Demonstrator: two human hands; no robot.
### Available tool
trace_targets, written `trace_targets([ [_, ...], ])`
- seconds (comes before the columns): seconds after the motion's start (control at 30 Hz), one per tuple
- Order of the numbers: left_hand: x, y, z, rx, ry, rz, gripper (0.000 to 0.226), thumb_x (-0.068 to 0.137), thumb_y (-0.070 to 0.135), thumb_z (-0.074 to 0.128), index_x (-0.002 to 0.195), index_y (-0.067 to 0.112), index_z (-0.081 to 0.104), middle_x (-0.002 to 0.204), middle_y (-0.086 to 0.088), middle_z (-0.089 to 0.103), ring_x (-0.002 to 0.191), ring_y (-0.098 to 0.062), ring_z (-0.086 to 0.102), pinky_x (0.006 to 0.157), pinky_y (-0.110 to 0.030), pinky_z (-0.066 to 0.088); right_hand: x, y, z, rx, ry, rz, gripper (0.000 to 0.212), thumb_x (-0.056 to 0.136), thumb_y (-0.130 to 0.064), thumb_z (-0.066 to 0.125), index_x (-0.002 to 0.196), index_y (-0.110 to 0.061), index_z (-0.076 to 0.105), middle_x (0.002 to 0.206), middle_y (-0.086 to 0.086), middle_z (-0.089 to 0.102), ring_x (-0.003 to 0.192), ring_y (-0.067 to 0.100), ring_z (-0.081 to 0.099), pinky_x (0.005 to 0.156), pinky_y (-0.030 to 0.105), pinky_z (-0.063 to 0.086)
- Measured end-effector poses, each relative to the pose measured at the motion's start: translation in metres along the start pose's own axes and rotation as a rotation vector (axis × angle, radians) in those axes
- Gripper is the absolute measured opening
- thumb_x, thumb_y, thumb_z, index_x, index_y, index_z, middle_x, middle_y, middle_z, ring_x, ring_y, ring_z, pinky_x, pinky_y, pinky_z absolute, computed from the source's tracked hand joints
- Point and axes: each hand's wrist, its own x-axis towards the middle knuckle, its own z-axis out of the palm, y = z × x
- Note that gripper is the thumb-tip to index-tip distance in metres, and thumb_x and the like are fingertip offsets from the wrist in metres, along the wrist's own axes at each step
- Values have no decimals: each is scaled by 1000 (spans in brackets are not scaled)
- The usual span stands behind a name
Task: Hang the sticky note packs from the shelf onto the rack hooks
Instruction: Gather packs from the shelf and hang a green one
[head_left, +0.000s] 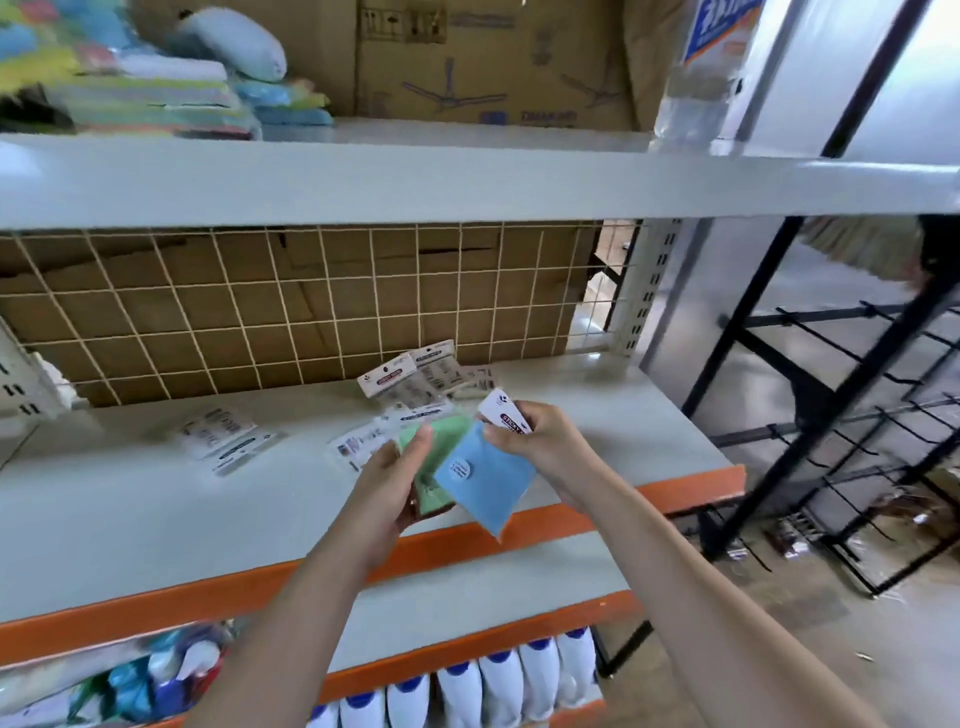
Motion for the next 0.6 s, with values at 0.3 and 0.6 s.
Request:
trace_targets([
  [0.3, -15, -38, 132, 97, -119, 2, 10, 87, 10, 64, 95, 15, 65, 84, -6, 74, 70, -17, 69, 56, -28, 55, -65, 28, -118, 331, 275, 46, 12, 92, -15, 62, 101, -7, 60, 88, 7, 66, 70, 14, 65, 56, 24, 48],
  [0.6, -54, -93, 258, 169, -190, 88, 20, 83, 8, 69, 96, 22, 60, 74, 8, 73, 64, -4, 68, 49, -19, 51, -161, 63, -210, 587, 468, 201, 33, 94, -16, 60, 110, 13, 57, 93, 24, 62, 85, 34, 59, 79, 42, 46],
])
